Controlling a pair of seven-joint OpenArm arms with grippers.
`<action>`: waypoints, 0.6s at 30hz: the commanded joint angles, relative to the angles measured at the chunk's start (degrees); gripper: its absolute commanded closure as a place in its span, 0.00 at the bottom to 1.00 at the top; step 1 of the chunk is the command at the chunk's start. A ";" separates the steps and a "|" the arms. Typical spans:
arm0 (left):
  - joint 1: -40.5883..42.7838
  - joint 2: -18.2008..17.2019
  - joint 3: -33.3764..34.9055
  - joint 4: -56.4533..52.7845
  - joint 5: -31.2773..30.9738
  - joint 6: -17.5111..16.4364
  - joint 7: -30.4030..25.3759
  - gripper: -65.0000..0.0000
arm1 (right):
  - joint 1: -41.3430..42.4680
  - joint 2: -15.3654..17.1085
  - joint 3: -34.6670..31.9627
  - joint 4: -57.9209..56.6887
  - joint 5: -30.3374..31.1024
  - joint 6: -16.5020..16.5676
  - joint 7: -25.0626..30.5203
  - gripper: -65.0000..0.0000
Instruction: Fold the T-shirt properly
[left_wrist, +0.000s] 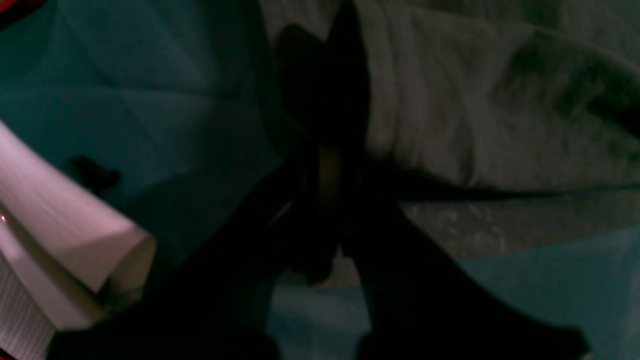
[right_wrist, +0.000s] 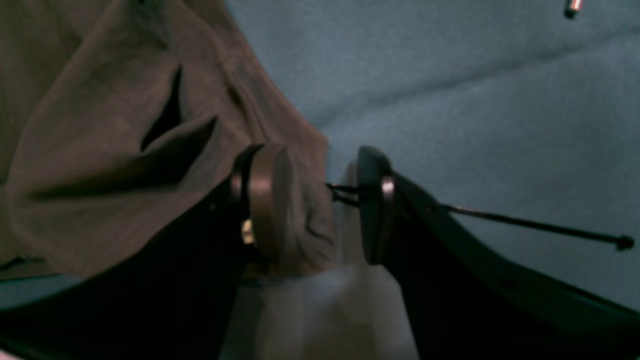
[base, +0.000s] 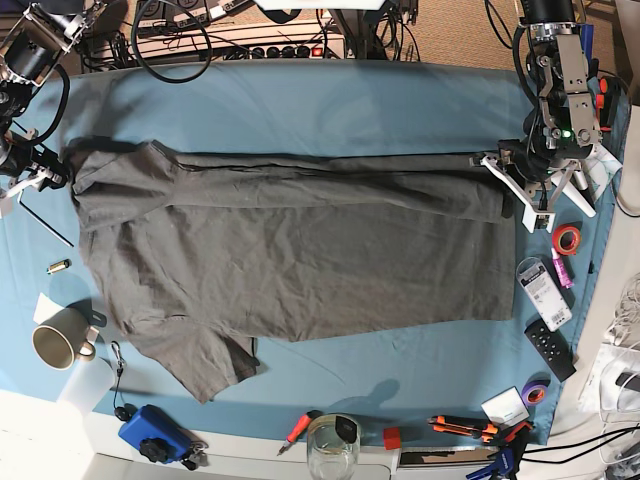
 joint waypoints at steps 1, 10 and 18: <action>0.15 -0.46 -0.07 0.26 0.28 -0.22 1.46 1.00 | 0.79 1.97 0.17 0.87 1.18 1.25 -0.24 0.65; 0.17 -0.46 -0.07 0.26 0.28 -0.22 1.09 1.00 | 1.44 2.08 0.17 0.87 2.86 2.23 -4.66 0.50; 0.17 -0.44 -0.07 0.24 0.28 -0.22 1.09 1.00 | 1.73 7.50 0.96 0.87 13.94 -0.13 -6.22 0.50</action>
